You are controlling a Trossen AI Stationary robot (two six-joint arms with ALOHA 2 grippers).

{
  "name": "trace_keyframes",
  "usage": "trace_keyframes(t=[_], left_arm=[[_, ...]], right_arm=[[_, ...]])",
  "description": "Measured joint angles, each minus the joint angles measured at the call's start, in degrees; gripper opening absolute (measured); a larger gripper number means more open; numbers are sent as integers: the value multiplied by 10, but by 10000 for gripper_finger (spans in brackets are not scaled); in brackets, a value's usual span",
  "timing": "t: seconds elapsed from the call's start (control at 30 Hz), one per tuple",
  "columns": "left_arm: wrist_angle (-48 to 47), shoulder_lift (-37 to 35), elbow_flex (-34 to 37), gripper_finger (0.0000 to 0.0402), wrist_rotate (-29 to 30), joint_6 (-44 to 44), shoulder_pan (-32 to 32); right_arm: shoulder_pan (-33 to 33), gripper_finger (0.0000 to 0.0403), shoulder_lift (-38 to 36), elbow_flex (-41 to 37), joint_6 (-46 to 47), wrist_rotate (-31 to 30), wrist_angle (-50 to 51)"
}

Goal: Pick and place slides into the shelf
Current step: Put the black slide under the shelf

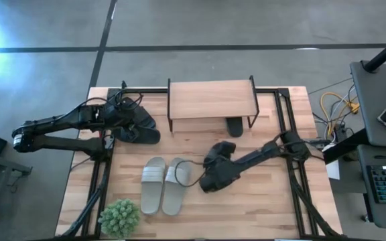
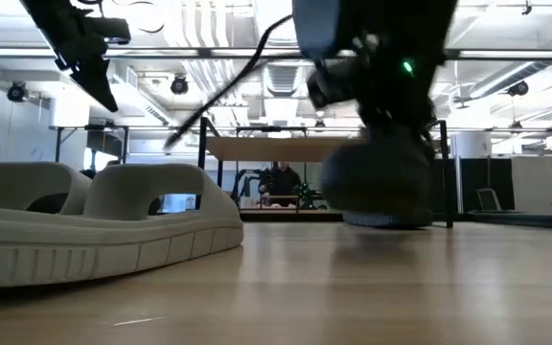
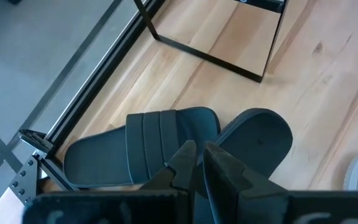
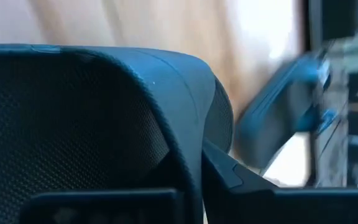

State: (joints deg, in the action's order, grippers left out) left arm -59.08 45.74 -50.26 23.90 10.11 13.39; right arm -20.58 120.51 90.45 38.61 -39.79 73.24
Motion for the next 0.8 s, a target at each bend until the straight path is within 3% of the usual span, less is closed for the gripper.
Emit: trace_keyframes(t=[0.13,0.27,0.47,0.8], left_arm=[[1,0,0,15,4,0,0],[7,2,0,15,14,0,0],[6,6,0,15,21,0,0],[2,8,0,15,21,0,0]], right_arm=[[18,11,-30,-7,-90,-66,-16],[60,10,-56,-50,-194,-68,-91],[123,11,-83,-109,-351,-29,-221],[193,15,-82,-157,-458,21,-301]])
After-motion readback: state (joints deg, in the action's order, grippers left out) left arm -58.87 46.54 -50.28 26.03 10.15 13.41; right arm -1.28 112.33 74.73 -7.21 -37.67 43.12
